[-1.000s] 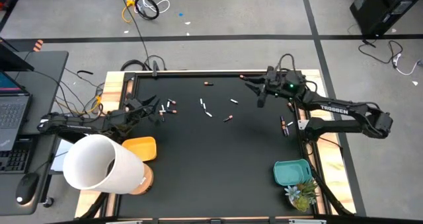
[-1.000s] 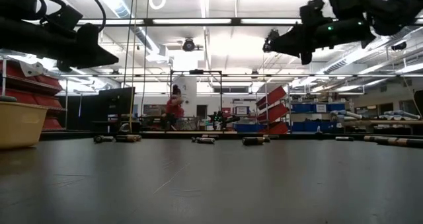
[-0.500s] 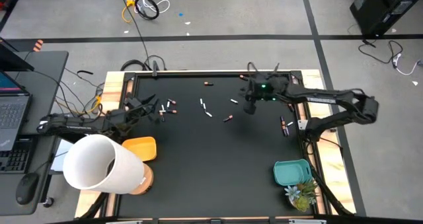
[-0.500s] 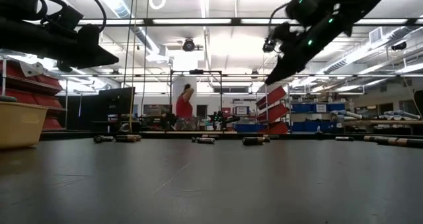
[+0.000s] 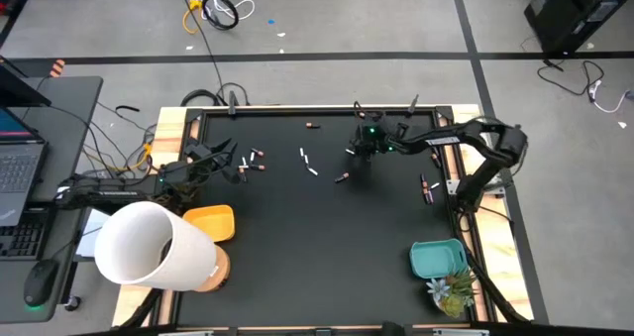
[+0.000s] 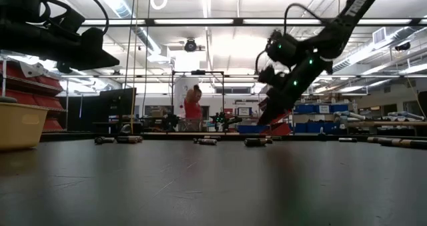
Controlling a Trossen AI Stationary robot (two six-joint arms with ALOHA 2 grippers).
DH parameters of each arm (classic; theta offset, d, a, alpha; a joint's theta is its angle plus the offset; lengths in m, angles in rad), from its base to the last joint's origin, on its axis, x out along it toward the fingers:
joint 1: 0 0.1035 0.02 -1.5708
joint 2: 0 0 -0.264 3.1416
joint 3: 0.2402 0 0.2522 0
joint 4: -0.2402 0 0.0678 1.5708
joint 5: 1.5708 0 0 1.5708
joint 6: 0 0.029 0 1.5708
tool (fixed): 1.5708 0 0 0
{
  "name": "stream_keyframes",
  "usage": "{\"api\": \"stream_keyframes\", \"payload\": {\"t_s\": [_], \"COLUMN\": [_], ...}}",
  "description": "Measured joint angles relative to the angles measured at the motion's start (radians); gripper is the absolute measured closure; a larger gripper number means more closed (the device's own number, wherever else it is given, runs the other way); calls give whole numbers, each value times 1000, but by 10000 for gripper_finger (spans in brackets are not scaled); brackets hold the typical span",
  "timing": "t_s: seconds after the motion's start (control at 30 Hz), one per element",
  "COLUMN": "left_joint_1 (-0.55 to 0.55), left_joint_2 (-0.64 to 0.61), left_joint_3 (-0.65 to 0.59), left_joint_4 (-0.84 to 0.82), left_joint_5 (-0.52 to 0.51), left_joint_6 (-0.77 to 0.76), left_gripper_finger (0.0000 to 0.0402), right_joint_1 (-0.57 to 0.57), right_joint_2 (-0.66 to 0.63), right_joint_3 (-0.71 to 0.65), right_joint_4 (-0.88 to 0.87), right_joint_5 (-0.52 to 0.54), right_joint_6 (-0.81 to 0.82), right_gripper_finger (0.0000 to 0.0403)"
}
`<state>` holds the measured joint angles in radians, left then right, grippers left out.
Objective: Sort batteries
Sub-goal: Put the silver battery into the green bin
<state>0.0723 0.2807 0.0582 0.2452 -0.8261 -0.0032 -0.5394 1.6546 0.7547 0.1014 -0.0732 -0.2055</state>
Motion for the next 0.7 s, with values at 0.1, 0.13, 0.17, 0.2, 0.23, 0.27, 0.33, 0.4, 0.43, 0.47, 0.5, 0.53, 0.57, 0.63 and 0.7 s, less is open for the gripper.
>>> {"api": "stream_keyframes", "payload": {"t_s": [0.1,0.13,0.17,0.2,0.23,0.27,0.33,0.4,0.43,0.47,0.5,0.53,0.57,0.63,0.7], "left_joint_1": [0,0,0,0,0,0,0,0,0,0,0,0,0,0,0], "left_joint_2": [0,0,0,0,0,0,0,0,0,0,0,0,0,0,0], "left_joint_3": [0,0,0,0,0,0,0,0,0,0,0,0,0,0,0], "left_joint_4": [-13,-16,-18,-19,-21,-22,-25,-25,-26,-26,-25,-24,-21,-14,-9], "left_joint_5": [0,0,0,0,0,0,0,-1,-3,-9,-16,-19,-22,-30,-34], "left_joint_6": [-2,-4,-5,-5,-6,-6,-7,-7,-6,-6,-4,-1,4,24,32], "left_gripper_finger": [280,280,280,280,280,280,280,280,280,280,280,280,280,280,280], "right_joint_1": [-1,-1,0,0,-1,-1,-1,0,1,1,1,0,0,0,3], "right_joint_2": [51,65,79,92,103,113,123,123,121,118,117,116,115,115,115], "right_joint_3": [0,0,0,0,0,0,2,3,5,5,5,6,6,6,6], "right_joint_4": [23,30,38,42,43,47,47,31,20,7,-6,-16,-27,-47,-54], "right_joint_5": [1,2,6,11,20,20,21,36,50,61,66,69,74,85,99], "right_joint_6": [0,0,0,0,0,1,1,10,19,28,39,50,60,78,82], "right_gripper_finger": [311,311,311,311,311,311,312,320,330,345,366,381,388,389,394]}}
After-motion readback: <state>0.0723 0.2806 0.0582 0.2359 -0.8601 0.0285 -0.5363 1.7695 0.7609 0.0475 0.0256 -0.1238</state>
